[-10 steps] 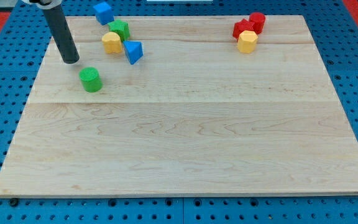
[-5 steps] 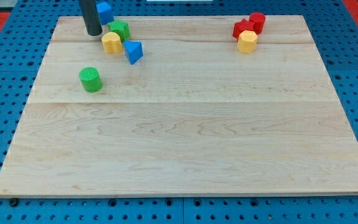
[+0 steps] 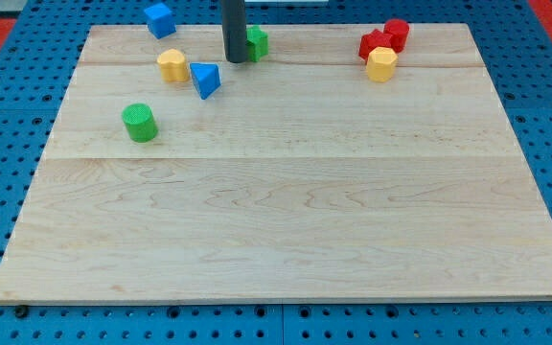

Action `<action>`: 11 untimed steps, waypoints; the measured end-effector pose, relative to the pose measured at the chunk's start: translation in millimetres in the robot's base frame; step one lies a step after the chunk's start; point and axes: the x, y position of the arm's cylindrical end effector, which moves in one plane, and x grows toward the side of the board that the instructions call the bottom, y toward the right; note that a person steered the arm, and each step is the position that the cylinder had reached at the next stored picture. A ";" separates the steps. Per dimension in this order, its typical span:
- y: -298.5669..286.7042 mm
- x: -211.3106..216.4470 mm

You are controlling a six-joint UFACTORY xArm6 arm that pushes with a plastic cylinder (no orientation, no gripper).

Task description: Bring the green star at the center of the board

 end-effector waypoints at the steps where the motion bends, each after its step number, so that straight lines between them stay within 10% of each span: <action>1: -1.3 0.0; 11: 118.5 -68.9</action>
